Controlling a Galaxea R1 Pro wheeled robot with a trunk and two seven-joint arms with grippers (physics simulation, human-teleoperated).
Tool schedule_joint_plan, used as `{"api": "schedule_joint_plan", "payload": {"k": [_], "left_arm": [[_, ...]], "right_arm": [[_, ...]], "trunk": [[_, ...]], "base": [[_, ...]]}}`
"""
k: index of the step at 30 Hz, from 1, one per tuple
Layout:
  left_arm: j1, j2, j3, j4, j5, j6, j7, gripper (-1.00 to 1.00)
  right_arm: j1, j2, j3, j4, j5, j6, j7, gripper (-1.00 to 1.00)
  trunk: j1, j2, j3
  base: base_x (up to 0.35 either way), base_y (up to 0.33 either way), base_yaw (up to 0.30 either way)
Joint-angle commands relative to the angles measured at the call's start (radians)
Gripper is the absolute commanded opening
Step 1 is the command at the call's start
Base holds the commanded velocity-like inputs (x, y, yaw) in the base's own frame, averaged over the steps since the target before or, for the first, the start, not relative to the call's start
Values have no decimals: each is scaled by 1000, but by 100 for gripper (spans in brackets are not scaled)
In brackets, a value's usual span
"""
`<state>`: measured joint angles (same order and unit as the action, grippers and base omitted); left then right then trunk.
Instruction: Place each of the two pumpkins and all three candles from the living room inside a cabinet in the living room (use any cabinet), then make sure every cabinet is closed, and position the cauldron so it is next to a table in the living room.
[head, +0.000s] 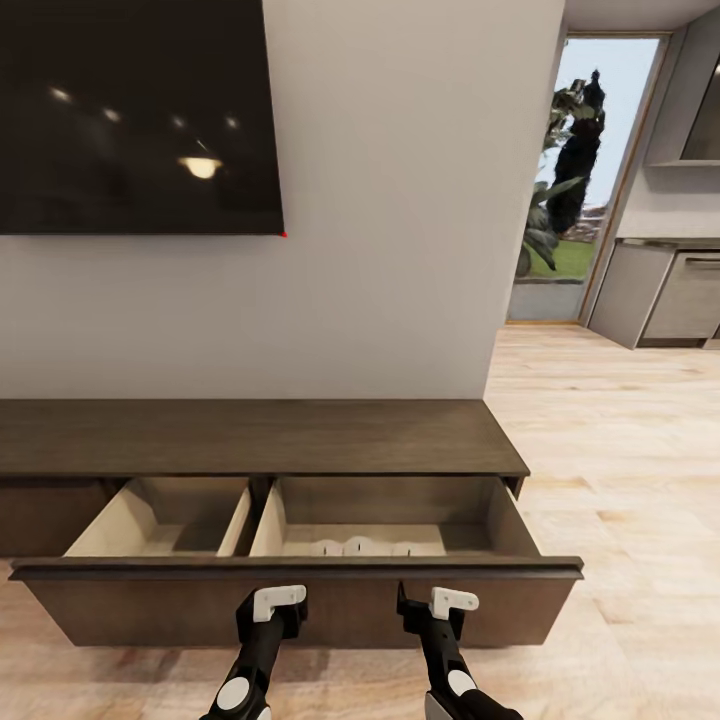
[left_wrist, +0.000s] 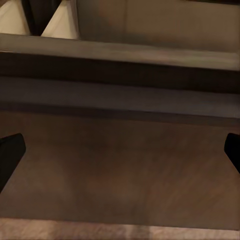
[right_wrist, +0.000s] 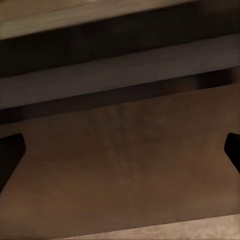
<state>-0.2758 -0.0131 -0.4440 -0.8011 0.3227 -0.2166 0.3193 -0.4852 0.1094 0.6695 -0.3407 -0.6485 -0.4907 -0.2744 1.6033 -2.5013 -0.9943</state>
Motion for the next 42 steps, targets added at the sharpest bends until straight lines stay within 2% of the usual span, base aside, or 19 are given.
{"api": "schedule_joint_plan", "payload": {"k": [1, 18, 42], "left_arm": [[-1, 1, -5, 0, 10, -6, 6, 100], [-1, 1, -5, 0, 10, -6, 6, 100], [-1, 1, -5, 0, 10, -6, 6, 100]], "right_arm": [[-1, 0, 9, 0, -5, -3, -8, 100], [-1, 0, 9, 0, -5, -3, -8, 100], [-1, 0, 9, 0, -5, -3, -8, 100]], "trunk": [[0, 0, -1], [0, 0, -1], [0, 0, -1]], "base": [[89, 0, 0], [134, 0, 0], [265, 0, 0]]}}
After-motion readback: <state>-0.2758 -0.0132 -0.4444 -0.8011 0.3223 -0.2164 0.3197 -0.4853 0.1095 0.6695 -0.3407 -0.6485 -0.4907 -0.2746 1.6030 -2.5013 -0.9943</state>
